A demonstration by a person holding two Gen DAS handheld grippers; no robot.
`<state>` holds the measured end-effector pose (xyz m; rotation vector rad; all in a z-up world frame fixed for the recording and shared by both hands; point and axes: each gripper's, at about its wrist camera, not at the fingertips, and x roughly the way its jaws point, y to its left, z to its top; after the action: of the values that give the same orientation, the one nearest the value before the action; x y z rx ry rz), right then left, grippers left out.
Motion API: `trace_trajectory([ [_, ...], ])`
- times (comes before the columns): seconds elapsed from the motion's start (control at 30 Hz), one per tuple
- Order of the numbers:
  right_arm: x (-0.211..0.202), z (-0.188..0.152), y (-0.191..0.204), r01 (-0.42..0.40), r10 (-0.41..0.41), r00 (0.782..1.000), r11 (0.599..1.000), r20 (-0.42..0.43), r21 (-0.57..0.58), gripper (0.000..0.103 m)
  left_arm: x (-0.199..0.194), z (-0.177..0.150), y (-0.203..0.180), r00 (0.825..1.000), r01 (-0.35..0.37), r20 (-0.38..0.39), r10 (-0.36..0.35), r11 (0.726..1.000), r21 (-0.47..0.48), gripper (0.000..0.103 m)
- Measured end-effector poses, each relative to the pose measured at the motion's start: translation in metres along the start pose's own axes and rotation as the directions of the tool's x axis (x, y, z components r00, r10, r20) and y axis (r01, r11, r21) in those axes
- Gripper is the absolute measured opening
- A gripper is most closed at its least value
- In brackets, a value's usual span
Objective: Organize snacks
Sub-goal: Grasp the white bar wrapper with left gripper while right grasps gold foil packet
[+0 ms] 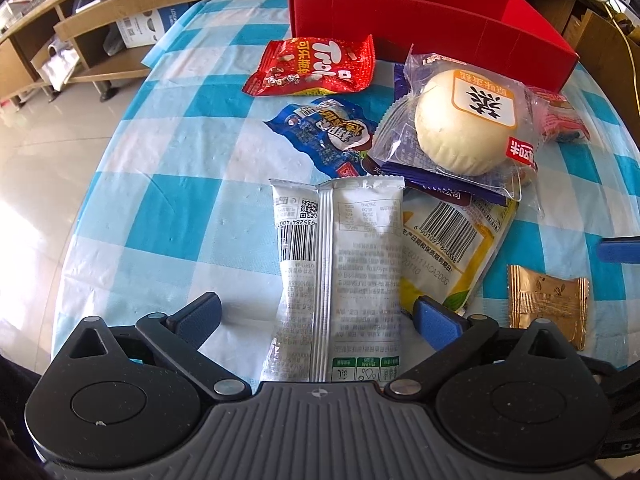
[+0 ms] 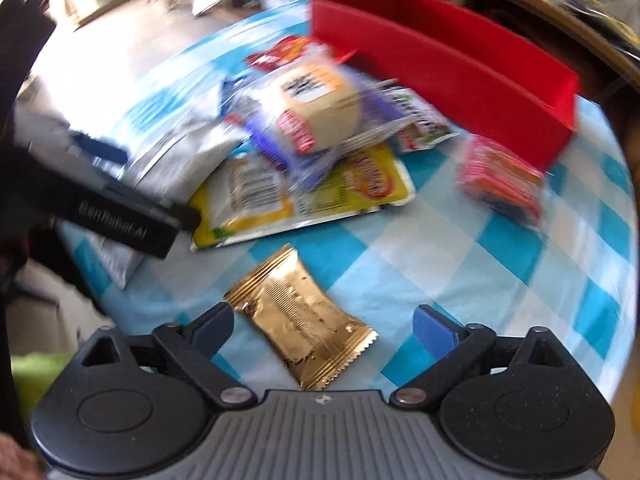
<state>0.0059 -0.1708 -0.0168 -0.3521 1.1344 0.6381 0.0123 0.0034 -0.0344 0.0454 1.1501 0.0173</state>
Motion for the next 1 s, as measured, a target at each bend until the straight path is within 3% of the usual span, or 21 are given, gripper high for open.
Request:
trace_trajectory([
  [0.07,0.009,0.002,0.002,-0.034,0.032,0.999,0.998,-0.03,-0.048,0.089,0.0,-0.001,-0.001,1.0,-0.001,0.001,0.001,1.0,0.006,0.103],
  [0.13,0.012,0.003,0.005,-0.04,0.038,0.999,0.995,-0.027,-0.09,0.091,0.0,-0.001,-0.001,1.0,0.001,-0.002,-0.001,1.0,0.011,0.103],
  [0.3,0.014,0.009,0.003,-0.027,0.023,0.998,0.998,-0.056,-0.062,0.088,0.001,0.0,-0.001,1.0,0.001,-0.006,0.0,1.0,0.021,0.103],
  [0.37,0.01,0.006,0.008,-0.018,0.014,0.999,0.997,-0.053,-0.079,0.078,0.001,0.0,0.0,1.0,0.001,-0.006,-0.001,1.0,0.024,0.103],
  [0.43,0.005,0.005,0.013,-0.038,0.033,0.998,0.995,-0.048,-0.096,0.049,0.002,0.001,0.0,1.0,0.001,-0.008,-0.001,1.0,0.023,0.103],
  [0.47,0.004,0.005,0.014,-0.031,0.026,0.998,0.996,-0.05,-0.088,0.047,0.002,0.002,0.001,1.0,0.002,-0.01,-0.001,1.0,0.021,0.103],
  [0.63,0.0,0.004,0.007,-0.035,0.035,0.999,0.999,-0.033,-0.018,0.046,0.002,0.004,0.002,1.0,0.006,-0.014,-0.005,1.0,0.022,0.1],
  [0.87,-0.004,0.008,-0.002,-0.04,0.037,0.998,0.996,0.04,0.079,0.046,-0.005,0.006,0.005,0.999,0.021,0.028,-0.022,0.999,0.031,0.074],
  [1.0,0.004,0.008,-0.006,-0.048,0.043,0.998,0.99,0.043,0.129,0.046,-0.001,0.006,0.001,0.999,0.022,0.029,-0.023,0.999,0.036,0.085],
])
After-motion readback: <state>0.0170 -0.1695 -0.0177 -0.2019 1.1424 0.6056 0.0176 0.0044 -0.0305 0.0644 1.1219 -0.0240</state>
